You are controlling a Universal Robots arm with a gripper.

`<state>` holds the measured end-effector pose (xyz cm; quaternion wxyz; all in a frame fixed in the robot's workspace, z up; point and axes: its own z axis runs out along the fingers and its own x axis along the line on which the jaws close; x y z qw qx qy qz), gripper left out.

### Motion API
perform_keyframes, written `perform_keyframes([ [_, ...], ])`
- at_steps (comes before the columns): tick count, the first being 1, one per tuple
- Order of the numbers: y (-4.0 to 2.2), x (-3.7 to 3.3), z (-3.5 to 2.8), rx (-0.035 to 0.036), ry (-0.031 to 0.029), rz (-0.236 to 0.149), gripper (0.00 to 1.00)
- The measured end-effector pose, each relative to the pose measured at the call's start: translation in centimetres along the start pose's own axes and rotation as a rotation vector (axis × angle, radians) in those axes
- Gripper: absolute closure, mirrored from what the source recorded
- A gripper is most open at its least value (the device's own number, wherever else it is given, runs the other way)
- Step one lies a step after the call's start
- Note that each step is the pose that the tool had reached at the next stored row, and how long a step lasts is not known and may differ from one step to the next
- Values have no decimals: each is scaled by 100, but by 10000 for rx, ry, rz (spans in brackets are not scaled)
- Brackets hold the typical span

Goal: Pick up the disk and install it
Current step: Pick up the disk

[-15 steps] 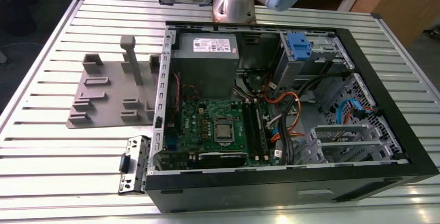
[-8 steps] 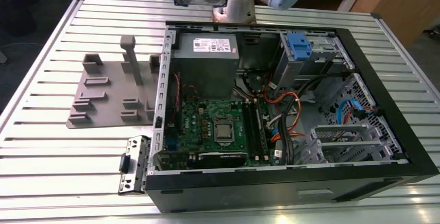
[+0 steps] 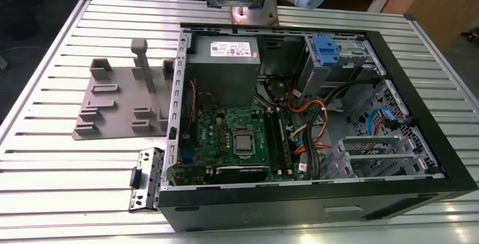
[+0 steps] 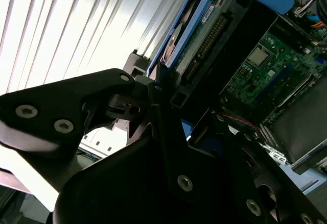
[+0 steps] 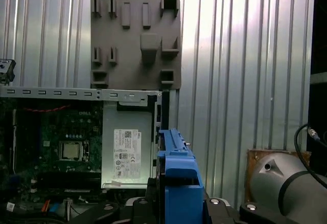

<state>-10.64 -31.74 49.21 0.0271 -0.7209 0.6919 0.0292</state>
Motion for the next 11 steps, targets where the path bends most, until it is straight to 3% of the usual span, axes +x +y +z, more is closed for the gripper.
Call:
perform_keyframes([
  [11,-456,19,5,-16,12,2,64],
])
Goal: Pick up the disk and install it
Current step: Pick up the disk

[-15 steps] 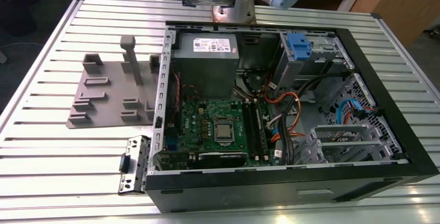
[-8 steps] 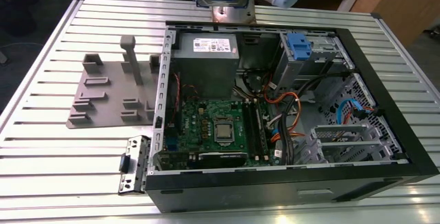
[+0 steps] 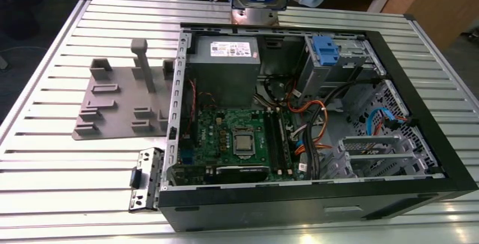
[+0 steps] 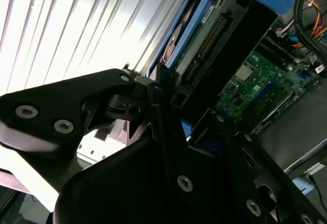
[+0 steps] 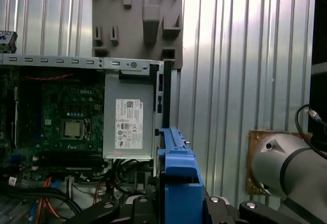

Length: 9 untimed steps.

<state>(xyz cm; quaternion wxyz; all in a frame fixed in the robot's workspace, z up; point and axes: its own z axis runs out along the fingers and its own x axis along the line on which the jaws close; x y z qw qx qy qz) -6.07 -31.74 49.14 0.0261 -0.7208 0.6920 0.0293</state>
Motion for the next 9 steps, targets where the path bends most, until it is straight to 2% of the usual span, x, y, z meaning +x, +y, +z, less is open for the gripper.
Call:
perform_keyframes([
  [2,-74,3,1,-2,0,-1,64],
  [4,-120,5,-1,-5,3,-1,64],
  [9,-124,5,0,-3,0,0,64],
])
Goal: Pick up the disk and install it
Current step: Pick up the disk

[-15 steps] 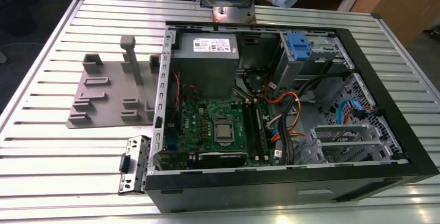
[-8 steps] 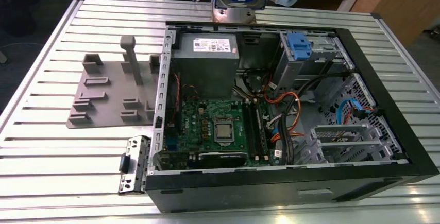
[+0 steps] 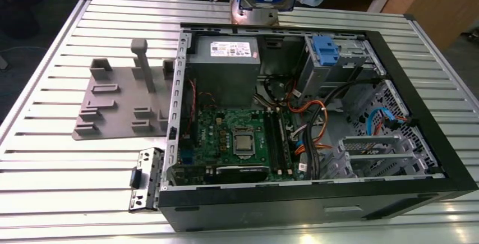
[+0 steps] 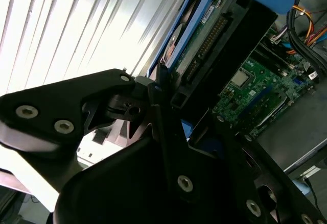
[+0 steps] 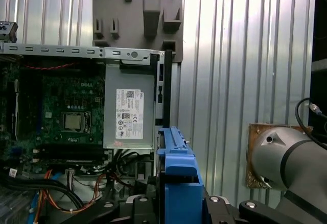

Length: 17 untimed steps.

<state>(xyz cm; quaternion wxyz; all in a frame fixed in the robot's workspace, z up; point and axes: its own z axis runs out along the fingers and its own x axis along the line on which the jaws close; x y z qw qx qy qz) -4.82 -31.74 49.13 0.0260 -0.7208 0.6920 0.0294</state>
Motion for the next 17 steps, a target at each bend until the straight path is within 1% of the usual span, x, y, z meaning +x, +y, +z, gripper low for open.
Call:
perform_keyframes([
  [3,-1,4,-1,-1,1,-2,64],
  [5,0,23,-2,0,1,-1,64],
  [13,6,147,-11,-1,4,-1,64],
  [17,7,187,-14,0,5,-1,64],
])
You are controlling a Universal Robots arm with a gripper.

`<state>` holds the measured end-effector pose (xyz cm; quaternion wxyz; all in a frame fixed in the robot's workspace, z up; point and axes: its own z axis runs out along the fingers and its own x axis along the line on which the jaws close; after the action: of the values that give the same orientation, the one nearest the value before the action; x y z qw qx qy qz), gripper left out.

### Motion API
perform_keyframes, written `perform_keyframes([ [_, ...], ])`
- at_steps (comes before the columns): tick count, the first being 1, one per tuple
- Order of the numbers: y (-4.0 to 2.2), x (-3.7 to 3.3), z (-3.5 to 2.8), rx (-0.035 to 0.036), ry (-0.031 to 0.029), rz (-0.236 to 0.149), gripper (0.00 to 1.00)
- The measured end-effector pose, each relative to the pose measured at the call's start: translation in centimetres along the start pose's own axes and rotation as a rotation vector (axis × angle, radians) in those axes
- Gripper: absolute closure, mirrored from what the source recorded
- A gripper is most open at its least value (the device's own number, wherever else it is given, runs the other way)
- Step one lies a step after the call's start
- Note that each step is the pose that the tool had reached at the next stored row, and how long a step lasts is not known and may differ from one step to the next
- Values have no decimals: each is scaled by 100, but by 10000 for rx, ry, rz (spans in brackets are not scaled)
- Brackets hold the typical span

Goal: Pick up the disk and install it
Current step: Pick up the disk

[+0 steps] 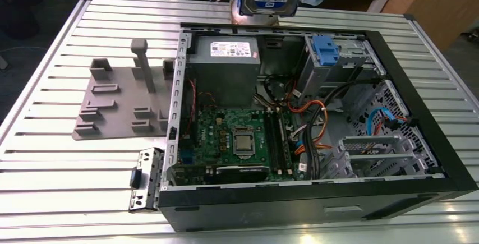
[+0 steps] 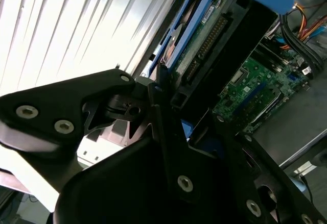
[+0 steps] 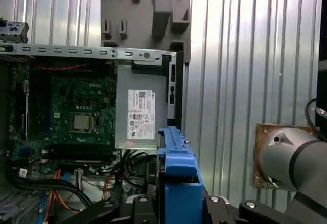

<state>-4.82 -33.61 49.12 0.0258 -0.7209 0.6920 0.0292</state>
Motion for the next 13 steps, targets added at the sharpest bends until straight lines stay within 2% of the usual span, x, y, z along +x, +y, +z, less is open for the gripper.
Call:
perform_keyframes([
  [13,5,120,-7,0,7,0,64],
])
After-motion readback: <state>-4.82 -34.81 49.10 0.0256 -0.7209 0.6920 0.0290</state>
